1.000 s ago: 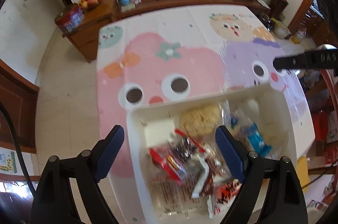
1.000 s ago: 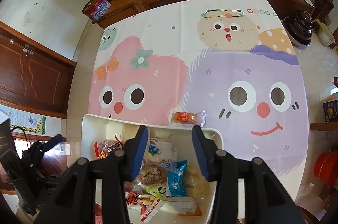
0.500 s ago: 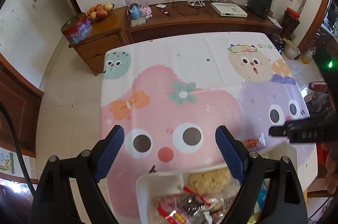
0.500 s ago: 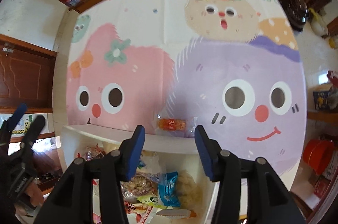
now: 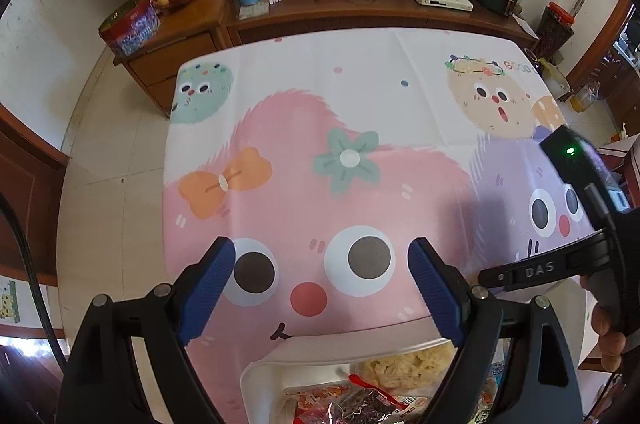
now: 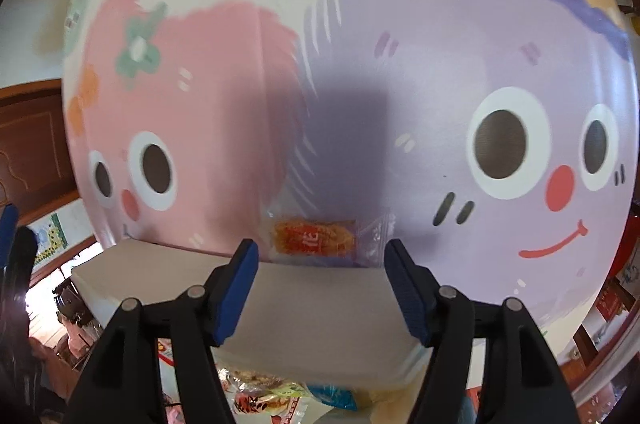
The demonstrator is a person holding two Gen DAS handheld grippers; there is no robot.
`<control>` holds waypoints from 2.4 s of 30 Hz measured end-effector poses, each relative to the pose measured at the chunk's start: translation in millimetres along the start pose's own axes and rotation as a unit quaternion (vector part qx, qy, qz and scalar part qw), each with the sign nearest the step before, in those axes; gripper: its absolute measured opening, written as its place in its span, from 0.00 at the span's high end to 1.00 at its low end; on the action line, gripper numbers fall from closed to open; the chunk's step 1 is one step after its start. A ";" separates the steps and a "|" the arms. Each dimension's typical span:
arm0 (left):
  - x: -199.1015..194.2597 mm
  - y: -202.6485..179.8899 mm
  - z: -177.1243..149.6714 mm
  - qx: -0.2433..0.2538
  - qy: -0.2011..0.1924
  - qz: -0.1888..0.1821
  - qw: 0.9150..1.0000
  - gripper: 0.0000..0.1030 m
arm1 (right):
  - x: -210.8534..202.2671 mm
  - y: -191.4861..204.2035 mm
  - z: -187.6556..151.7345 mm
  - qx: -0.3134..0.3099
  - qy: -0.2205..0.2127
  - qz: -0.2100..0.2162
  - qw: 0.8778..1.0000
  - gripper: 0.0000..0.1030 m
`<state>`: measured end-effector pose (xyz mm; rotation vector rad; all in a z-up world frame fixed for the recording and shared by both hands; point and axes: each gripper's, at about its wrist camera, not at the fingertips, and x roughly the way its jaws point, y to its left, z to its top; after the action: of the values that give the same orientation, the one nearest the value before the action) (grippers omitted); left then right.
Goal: Organize snacks
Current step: 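Reach the right gripper to the small orange-wrapped snack and grasp it, then lift the orange-wrapped snack over the tray and open the right gripper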
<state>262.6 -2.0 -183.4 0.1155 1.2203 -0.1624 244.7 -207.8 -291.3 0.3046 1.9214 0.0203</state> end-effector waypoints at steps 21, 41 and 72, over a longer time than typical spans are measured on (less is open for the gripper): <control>8.5 7.3 -6.9 -0.019 0.015 -0.015 1.000 0.15 | 13.2 21.2 -17.1 -0.056 0.002 -0.058 0.997 0.53; -33.8 -2.2 -18.8 -0.017 -0.012 0.008 1.000 0.15 | -89.3 -5.6 -70.0 -0.048 -0.184 0.001 0.982 0.82; -158.7 -32.1 -124.0 -0.043 -0.063 0.019 0.997 0.12 | -148.6 23.3 -252.4 -0.181 -0.353 0.007 0.918 0.79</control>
<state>89.1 -2.0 -76.3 0.0527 1.0972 -0.0813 66.3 -184.9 -59.1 0.0541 1.1625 0.2418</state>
